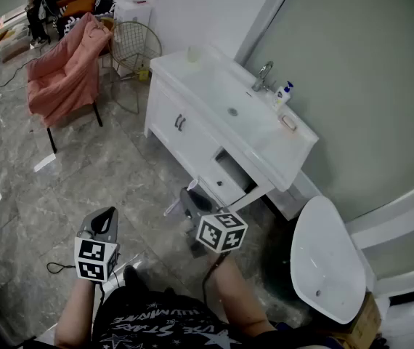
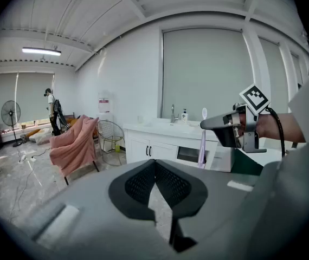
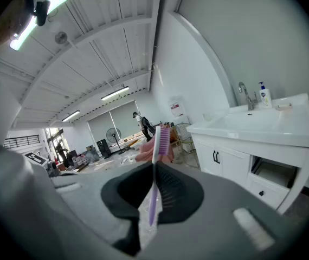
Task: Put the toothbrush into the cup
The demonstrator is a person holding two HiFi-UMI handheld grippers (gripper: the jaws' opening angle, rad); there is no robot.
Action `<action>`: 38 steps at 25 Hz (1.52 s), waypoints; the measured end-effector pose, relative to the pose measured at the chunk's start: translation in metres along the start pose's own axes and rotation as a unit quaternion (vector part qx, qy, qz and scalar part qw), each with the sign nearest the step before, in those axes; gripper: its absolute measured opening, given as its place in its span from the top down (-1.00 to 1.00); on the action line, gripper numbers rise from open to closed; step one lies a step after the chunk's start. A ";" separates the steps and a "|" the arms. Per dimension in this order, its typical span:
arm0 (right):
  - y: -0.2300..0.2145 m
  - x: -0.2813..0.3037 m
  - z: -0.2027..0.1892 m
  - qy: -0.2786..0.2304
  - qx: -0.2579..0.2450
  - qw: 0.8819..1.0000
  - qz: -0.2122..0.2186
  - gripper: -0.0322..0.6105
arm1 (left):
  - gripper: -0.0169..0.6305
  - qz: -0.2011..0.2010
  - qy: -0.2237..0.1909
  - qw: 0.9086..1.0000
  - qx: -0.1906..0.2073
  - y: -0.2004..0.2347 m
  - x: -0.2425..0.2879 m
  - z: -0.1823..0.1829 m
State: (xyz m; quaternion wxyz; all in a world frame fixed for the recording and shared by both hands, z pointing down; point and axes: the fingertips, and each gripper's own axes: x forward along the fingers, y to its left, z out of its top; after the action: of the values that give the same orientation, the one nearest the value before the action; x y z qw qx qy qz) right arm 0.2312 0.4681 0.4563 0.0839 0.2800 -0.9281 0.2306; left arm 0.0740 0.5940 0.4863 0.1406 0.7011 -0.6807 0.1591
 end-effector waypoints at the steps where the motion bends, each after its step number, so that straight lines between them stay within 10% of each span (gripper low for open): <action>1: -0.002 -0.004 0.000 0.000 0.000 1.000 0.001 0.83 | 0.92 0.001 0.000 1.000 0.002 -0.005 -0.001 0.000; 15: -0.013 -0.002 0.011 -0.002 0.001 1.000 0.007 0.83 | 0.92 0.012 -0.006 1.000 0.006 -0.006 0.013 0.015; 38: -0.019 0.139 0.047 -0.025 0.010 0.999 -0.030 0.83 | 0.92 0.005 -0.026 1.000 0.005 0.126 0.073 0.026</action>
State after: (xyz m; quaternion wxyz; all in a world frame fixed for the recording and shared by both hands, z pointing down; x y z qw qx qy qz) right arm 0.1256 0.3645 0.4614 0.0643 0.3140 -0.9189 0.2299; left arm -0.0493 0.5124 0.4910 0.1190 0.7020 -0.6871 0.1450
